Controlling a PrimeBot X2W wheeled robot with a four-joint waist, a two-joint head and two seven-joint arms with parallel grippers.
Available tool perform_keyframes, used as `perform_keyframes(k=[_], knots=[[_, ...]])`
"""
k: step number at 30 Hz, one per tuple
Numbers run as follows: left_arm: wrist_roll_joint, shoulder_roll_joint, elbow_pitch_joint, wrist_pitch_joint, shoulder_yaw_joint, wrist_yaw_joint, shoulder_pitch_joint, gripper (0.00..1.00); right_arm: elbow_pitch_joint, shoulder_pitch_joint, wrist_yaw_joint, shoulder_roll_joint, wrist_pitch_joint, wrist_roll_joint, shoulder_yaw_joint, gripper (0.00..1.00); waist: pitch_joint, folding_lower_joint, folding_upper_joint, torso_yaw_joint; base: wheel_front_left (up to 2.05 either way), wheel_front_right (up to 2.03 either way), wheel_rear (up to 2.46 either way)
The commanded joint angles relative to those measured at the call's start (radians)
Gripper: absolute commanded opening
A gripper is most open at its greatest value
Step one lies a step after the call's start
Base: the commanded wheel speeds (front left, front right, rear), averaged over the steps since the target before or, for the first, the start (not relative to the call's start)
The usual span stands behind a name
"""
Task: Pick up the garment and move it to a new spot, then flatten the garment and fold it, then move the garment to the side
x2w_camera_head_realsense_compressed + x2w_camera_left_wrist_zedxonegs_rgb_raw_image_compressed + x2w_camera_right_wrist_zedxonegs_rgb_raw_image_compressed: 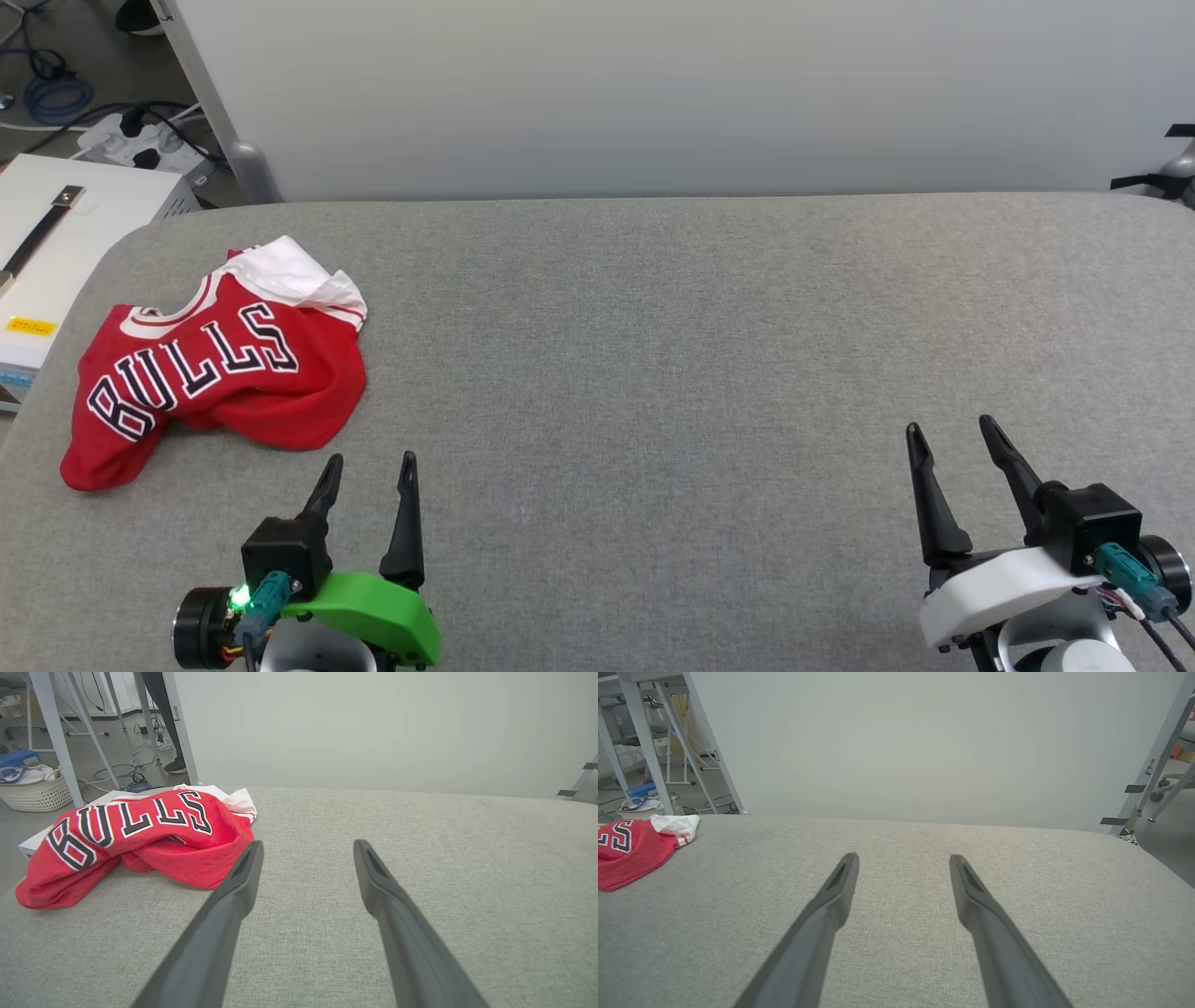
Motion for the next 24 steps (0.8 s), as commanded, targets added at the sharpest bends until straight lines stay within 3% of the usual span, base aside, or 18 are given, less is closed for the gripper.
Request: perform_keyframes(k=[1,13,24], knots=[[-0.012,-0.003,0.005,-0.011,0.000,-0.006,-0.018,1.00,0.005,-0.003,0.000,0.000,-0.015,0.009,-0.001,1.00,0.001,0.0000,0.0000,0.000,0.00,0.00,0.00],[-0.024,-0.003,0.030,-0.036,0.007,-0.007,-0.033,1.00,0.008,-0.002,-0.001,0.000,-0.039,0.035,0.030,1.00,0.009,0.0000,0.0000,0.062,0.00,0.00,0.00],[-0.043,-0.004,0.045,-0.059,0.012,-0.001,-0.031,1.00,0.041,0.003,-0.001,0.000,-0.062,0.039,0.082,1.00,0.007,0.0000,0.0000,0.214,0.00,0.00,0.00]])
